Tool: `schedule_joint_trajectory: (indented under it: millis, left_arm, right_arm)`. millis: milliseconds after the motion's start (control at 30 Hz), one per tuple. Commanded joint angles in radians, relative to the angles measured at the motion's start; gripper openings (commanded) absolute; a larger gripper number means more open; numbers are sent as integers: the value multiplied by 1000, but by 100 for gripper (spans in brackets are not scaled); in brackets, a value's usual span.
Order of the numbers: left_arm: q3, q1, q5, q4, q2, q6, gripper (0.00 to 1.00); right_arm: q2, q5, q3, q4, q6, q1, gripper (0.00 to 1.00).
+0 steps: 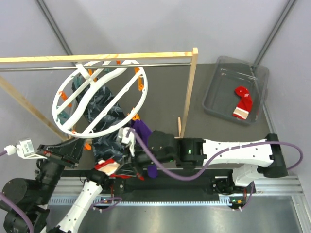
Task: Clip the socks to the hanger
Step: Clamp the sock onto the hanger.
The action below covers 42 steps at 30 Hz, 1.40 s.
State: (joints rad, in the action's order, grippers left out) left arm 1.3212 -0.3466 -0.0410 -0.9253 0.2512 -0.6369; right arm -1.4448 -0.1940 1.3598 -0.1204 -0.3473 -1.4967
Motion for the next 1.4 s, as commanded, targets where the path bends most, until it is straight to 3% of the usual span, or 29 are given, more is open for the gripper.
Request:
schedule_joint_trajectory:
  millis: [0,100,233,500,900,1133,1367]
  left_arm:
    - [30,6,-36,-76,39,-35,0]
    - [44,6,-82,-122,54,-64,0]
    - [55,8,-114,-161,74,-101,0]
    - [81,8,-235,-253,100,-187,0]
    - [84,8,-226,-259,118,-210,0]
    - [69,8,-186,-230,115,-208,0]
    - [62,8,-165,-219,109,-204,0]
  right_arm:
    - [-35,330,143,-21,87,-68,0]
    - [-48,505,142,-2,90,-71,0]
    - [-80,620,150,5,146,-71,0]
    - [-158,712,170,113,232,-73,0]
    - [-152,837,78,386,392,-161,0]
    - [-154,1040,-5,527,464,-247,0]
    - [-146,1136,-73,613,456,-275,0]
